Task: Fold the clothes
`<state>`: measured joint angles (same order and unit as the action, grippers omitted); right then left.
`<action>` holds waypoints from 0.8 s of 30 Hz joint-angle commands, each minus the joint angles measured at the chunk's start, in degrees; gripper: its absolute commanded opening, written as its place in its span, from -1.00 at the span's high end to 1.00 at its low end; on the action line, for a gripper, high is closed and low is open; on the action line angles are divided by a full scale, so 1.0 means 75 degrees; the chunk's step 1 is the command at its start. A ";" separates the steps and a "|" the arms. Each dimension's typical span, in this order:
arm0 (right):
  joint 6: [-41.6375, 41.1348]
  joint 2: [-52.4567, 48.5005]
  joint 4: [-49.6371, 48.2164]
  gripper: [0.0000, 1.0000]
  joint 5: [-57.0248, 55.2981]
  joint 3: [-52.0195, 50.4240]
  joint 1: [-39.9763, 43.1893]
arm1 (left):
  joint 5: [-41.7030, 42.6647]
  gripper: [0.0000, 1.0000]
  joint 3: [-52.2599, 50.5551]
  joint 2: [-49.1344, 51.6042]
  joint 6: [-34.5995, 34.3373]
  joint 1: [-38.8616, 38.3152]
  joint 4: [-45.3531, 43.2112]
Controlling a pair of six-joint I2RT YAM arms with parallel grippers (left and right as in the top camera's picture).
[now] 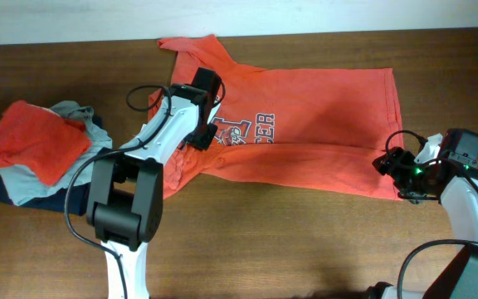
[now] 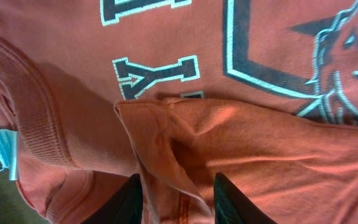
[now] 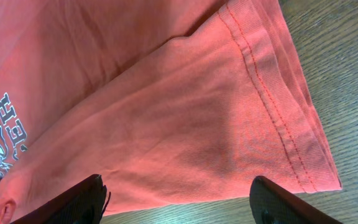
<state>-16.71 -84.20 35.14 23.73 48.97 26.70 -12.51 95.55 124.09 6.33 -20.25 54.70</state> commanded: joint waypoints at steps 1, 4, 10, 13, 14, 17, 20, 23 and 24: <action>-0.0029 -0.0023 0.0006 -0.58 0.0093 0.0114 -0.0006 | -0.0224 0.25 -0.0032 0.0108 -0.0102 -0.0044 0.0006; -0.0029 -0.0023 0.0009 -0.58 0.0093 0.0114 -0.0009 | -0.0224 0.28 -0.0035 0.0134 -0.0099 -0.0044 0.0015; -0.0032 -0.0023 0.0009 -0.58 0.0096 0.0114 -0.0006 | -0.0717 1.00 0.0356 0.0044 -0.0093 -0.0044 0.0498; -0.0029 -0.0023 0.0006 -0.58 0.0093 0.0114 -0.0006 | -0.0793 1.00 0.1020 -0.0105 -0.0009 -0.0044 0.0991; -0.0032 -0.0023 0.0006 -0.58 0.0093 0.0114 -0.0006 | -0.0740 0.99 0.1431 -0.0207 0.0134 -0.0052 0.1151; -0.0029 -0.0023 0.0006 -0.58 0.0093 0.0114 -0.0006 | -0.0615 0.99 0.2090 -0.0335 0.0653 -0.0108 0.1230; -0.0032 -0.0023 0.0006 -0.58 0.0093 0.0114 -0.0006 | -0.0271 0.99 0.2279 -0.0335 0.1271 -0.0204 0.0994; -0.0032 -0.0023 0.0006 -0.58 0.0093 0.0114 -0.0006 | 0.0254 1.00 0.2273 -0.0303 0.1807 -0.0216 0.0828; -0.0032 -0.0023 0.0006 -0.58 0.0096 0.0114 -0.0006 | 0.0329 1.00 0.2273 -0.0291 0.2017 -0.0216 0.0699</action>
<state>-16.75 -84.23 35.18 23.73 48.97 26.70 -13.96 111.98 122.91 15.09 -21.63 61.14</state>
